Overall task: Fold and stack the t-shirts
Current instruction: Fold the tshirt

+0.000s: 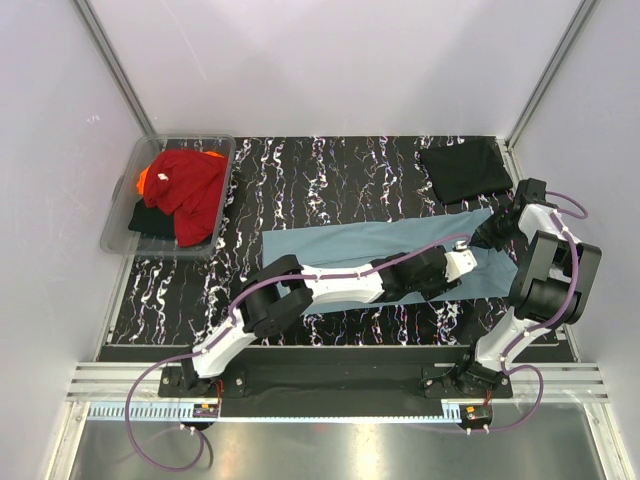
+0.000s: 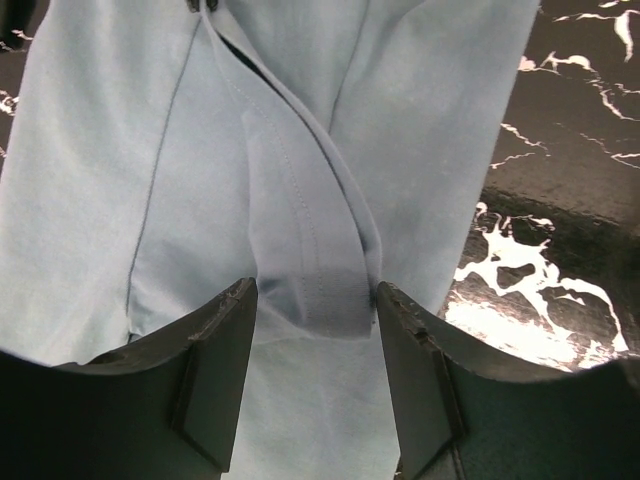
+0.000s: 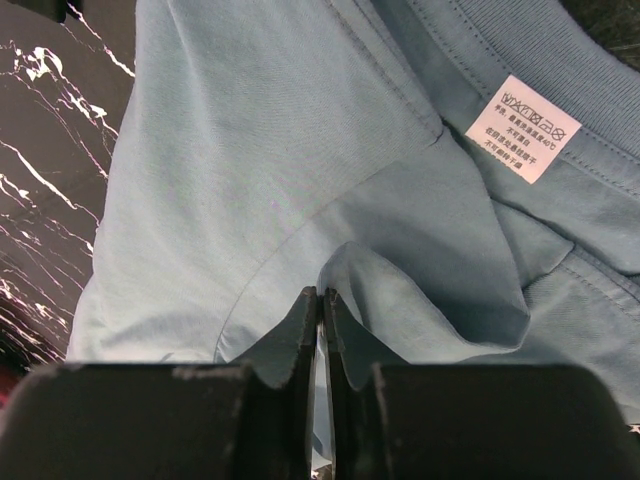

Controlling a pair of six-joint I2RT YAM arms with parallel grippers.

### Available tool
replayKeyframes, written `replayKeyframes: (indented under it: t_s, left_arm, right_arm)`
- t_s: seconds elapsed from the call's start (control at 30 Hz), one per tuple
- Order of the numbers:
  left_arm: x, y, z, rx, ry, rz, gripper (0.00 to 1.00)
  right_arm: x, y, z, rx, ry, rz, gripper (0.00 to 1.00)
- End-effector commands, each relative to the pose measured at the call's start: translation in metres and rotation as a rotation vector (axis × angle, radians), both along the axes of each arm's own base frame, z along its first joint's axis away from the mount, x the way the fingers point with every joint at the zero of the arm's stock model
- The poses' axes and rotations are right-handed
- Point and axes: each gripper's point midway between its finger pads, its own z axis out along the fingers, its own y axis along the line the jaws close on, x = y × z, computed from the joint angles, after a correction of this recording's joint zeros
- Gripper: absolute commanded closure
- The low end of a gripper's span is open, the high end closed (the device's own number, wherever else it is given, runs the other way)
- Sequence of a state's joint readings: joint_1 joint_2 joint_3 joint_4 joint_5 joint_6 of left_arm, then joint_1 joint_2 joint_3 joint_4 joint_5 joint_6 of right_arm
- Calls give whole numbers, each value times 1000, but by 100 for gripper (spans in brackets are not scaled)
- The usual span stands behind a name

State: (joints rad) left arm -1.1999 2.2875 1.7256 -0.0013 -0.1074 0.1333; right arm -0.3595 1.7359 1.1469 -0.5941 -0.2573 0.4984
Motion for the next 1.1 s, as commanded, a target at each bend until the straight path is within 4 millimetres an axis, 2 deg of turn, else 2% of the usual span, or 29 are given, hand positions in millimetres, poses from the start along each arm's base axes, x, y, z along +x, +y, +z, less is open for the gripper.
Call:
replayKeyframes:
  t_s: [0.0, 0.23, 0.47, 0.67, 0.73, 0.8, 0.93, 0.97, 1.03, 1.07]
  left_arm:
    - [-2, -16, 34, -105, -9, -47, 43]
    - [-6, -16, 50, -144, -25, -73, 41]
    - [-2, -17, 25, -87, -29, -66, 40]
    - [6, -26, 14, -69, -53, -65, 40]
    - [10, -29, 17, -70, -75, -60, 41]
    - [11, -31, 17, -66, -88, -69, 44]
    - [11, -30, 18, -59, -102, -80, 67]
    - [11, -29, 21, -63, -105, -80, 78]
    - [12, -29, 24, -74, -105, -71, 84]
    - [12, -29, 26, -80, -104, -67, 95]
  right_arm:
    - [19, 0, 12, 5, -56, 3, 88]
    - [23, -2, 12, 8, -58, -7, 91]
    - [27, 0, 11, 26, -58, -9, 91]
    - [29, 2, 9, 43, -58, -12, 91]
    - [29, 3, 7, 50, -55, -10, 91]
    - [27, 4, 5, 53, -50, -8, 91]
    - [27, 3, 5, 54, -51, -9, 91]
    - [28, 3, 6, 52, -55, -6, 91]
    - [29, 4, 8, 54, -59, -9, 90]
    - [29, 4, 9, 56, -60, -9, 91]
